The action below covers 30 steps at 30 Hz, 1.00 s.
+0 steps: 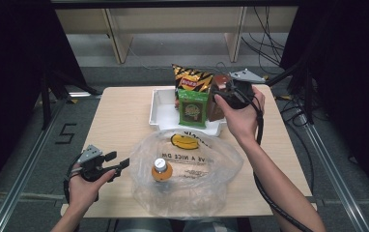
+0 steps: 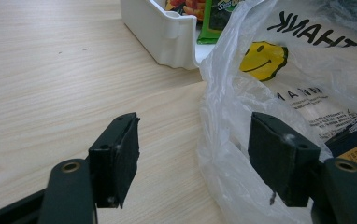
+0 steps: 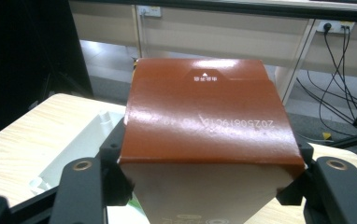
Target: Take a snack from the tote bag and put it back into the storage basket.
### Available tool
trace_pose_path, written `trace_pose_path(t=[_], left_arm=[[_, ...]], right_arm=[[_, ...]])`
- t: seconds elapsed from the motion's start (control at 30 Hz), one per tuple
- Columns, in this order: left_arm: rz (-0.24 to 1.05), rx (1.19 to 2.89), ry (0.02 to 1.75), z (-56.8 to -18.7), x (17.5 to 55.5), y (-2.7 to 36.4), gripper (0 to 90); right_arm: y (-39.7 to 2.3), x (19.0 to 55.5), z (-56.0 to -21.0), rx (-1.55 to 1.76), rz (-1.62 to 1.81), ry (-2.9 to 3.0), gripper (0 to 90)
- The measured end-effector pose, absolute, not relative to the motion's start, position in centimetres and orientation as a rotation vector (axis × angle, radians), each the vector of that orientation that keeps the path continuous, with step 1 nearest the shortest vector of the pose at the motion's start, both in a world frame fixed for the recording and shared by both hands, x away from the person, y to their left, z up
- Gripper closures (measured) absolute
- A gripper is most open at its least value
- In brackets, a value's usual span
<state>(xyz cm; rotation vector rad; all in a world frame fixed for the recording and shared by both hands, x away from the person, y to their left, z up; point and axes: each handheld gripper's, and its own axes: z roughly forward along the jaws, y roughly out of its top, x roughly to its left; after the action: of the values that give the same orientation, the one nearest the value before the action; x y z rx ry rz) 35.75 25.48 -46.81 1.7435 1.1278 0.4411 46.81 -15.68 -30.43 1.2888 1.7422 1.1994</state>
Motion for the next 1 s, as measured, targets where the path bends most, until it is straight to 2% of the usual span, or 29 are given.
trace_pose_path(t=[1.0], left_arm=[[0.434, 1.746, 1.124, -46.9, 35.8, 25.4, 33.5]], right_arm=[[-15.6, 49.6, -32.2, 1.367, 1.146, 1.711, 38.6]])
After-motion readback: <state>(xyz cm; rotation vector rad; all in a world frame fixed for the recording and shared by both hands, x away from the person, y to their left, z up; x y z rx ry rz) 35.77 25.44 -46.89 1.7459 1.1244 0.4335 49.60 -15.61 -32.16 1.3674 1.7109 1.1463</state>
